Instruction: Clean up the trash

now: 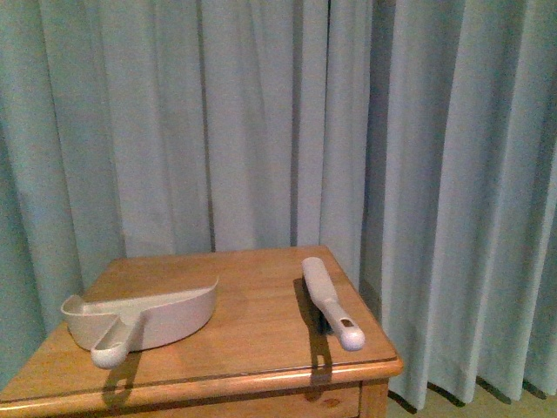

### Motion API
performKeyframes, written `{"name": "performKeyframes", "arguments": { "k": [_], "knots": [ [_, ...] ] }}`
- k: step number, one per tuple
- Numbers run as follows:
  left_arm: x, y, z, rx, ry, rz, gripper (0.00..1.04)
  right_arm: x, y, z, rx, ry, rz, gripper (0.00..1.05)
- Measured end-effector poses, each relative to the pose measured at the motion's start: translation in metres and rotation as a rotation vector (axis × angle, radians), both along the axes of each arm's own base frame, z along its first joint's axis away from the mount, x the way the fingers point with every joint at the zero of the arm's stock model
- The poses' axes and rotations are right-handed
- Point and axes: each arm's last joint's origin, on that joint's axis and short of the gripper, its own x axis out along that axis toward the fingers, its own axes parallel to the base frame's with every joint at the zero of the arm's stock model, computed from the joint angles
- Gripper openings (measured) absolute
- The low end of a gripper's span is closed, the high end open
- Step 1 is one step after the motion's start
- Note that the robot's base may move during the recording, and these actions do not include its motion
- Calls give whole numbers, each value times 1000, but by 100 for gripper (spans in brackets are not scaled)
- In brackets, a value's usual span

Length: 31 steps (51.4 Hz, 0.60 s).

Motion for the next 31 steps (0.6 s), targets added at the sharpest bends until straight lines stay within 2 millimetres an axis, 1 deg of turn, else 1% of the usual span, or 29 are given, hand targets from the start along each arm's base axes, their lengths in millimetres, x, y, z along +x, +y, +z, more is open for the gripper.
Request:
{"name": "performKeyframes", "arguments": {
  "k": [16,18,21,23,26,31],
  "knots": [
    [0,0,0,-3,8,0,97,0,0,0,0,0,-1,97],
    [0,0,-1,-39,108,1,97,0,0,0,0,0,-1,97],
    [2,0,-3,-96,308,7,97,0,0,0,0,0,0,97],
    [4,0,-7,-113,390,14,97,0,0,0,0,0,0,97],
    [8,2,-10,-121,441,11,97,0,0,0,0,0,-1,97],
    [19,7,-1,-108,435,26,97,0,0,0,0,0,0,97]
  ]
}}
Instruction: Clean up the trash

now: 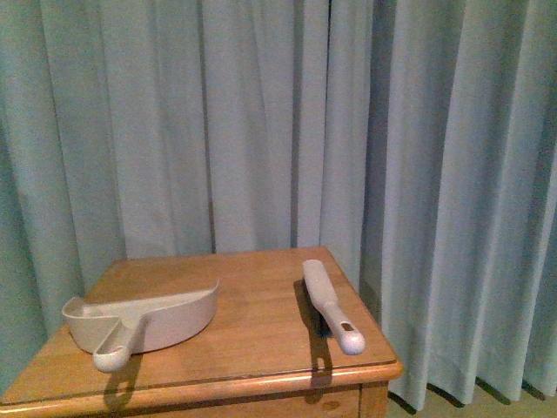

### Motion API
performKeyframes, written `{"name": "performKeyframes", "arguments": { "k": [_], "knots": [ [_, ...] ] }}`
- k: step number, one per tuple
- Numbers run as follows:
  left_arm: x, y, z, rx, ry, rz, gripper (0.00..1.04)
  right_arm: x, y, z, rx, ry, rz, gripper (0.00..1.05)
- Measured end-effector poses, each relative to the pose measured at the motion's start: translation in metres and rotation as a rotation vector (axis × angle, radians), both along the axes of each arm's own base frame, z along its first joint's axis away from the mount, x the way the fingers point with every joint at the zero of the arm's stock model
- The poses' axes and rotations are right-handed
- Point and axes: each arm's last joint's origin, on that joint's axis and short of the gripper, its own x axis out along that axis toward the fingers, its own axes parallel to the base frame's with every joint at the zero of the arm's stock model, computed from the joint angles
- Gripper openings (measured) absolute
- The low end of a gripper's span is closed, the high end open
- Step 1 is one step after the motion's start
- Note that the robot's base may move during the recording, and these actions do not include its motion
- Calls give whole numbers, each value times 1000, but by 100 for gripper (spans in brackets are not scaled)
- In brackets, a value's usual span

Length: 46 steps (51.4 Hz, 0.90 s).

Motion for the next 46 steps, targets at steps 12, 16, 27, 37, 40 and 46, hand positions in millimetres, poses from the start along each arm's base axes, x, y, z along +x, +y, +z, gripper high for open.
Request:
{"name": "performKeyframes", "arguments": {
  "k": [12,16,27,37,40,46],
  "knots": [
    [48,4,43,118,-42,-22,97,0,0,0,0,0,0,97],
    [70,0,62,179,-34,-41,97,0,0,0,0,0,0,97],
    [131,-28,115,305,17,-132,97,0,0,0,0,0,0,97],
    [170,-63,141,349,36,-203,97,0,0,0,0,0,0,97],
    [178,-71,139,362,55,-221,97,0,0,0,0,0,0,97],
    [195,-85,122,384,121,-252,97,0,0,0,0,0,0,97]
  ]
}}
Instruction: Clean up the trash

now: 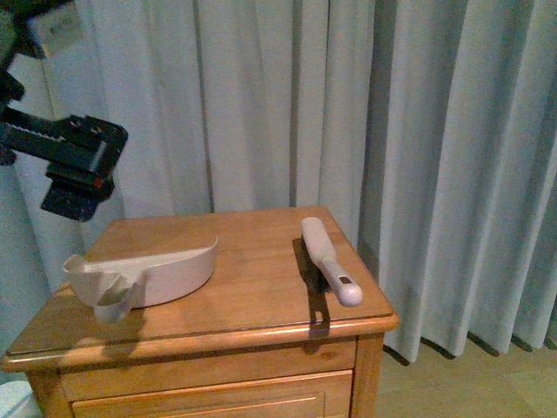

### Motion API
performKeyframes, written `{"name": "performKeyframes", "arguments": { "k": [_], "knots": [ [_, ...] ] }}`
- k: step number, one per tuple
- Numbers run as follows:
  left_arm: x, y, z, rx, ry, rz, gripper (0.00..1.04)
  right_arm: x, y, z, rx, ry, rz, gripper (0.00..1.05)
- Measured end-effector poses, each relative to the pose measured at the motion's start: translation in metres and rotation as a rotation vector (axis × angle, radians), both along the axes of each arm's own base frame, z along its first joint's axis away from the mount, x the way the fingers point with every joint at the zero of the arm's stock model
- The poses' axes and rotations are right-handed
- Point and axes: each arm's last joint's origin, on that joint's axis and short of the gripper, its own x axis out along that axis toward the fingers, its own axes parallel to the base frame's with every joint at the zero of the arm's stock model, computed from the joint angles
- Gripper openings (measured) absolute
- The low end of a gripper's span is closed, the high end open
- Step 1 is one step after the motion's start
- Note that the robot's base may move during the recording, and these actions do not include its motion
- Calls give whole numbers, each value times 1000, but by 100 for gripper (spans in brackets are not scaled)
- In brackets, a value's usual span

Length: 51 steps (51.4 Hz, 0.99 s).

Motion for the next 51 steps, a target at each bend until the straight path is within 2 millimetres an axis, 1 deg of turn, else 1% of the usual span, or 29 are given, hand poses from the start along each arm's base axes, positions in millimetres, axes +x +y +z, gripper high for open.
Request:
{"name": "performKeyframes", "arguments": {
  "k": [6,22,27,37,51],
  "knots": [
    [17,-8,-20,12,59,6,97,0,0,0,0,0,0,97],
    [51,-28,-45,-12,128,29,97,0,0,0,0,0,0,97],
    [59,-29,-49,-8,145,45,97,0,0,0,0,0,0,97],
    [74,-22,-60,-11,182,88,97,0,0,0,0,0,0,97],
    [83,-17,-77,-19,228,115,97,0,0,0,0,0,0,97]
  ]
}}
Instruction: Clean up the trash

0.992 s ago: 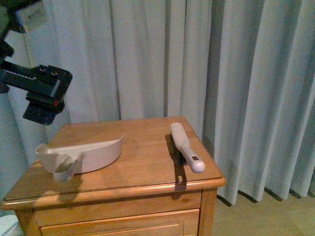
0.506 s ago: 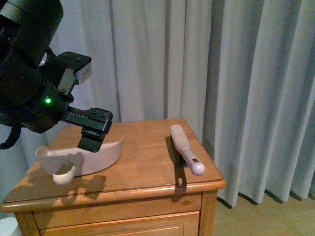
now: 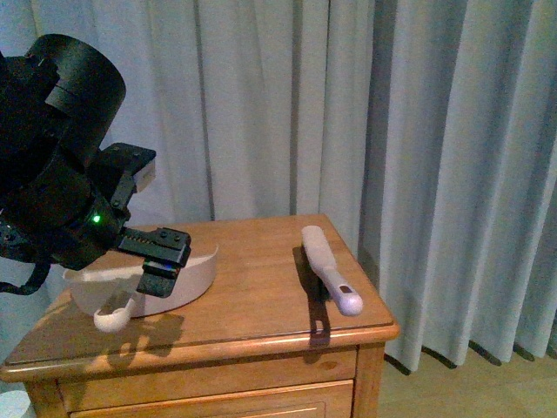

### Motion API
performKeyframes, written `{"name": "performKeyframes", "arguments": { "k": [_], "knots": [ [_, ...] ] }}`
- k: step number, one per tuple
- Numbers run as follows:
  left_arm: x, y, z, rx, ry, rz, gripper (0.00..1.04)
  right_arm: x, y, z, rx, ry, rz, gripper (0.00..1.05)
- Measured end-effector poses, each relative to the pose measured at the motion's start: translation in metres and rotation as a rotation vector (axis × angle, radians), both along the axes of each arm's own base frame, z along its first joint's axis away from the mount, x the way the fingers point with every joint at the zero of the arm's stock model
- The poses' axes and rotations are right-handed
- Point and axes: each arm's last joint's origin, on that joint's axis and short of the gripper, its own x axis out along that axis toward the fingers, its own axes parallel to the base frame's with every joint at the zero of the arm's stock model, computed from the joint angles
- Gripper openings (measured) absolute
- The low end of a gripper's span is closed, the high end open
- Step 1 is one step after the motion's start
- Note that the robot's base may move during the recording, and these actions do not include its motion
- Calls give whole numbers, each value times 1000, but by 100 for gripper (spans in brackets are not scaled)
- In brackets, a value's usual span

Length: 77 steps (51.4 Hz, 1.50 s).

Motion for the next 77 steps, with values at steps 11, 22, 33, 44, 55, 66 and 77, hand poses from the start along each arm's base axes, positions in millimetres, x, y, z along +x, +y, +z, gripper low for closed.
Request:
{"name": "performKeyframes", "arguments": {
  "k": [11,22,33,44,55,66,77],
  "knots": [
    [5,1,-15,4,36,6,97,0,0,0,0,0,0,97],
    [10,0,-29,-1,54,10,97,0,0,0,0,0,0,97],
    [13,2,-43,-6,87,15,97,0,0,0,0,0,0,97],
    [16,5,-46,-6,94,25,97,0,0,0,0,0,0,97],
    [16,5,-46,-9,94,23,91,0,0,0,0,0,0,97],
    [16,5,-46,-11,95,21,57,0,0,0,0,0,0,97],
    [16,5,-46,-20,97,17,29,0,0,0,0,0,0,97]
  ]
}}
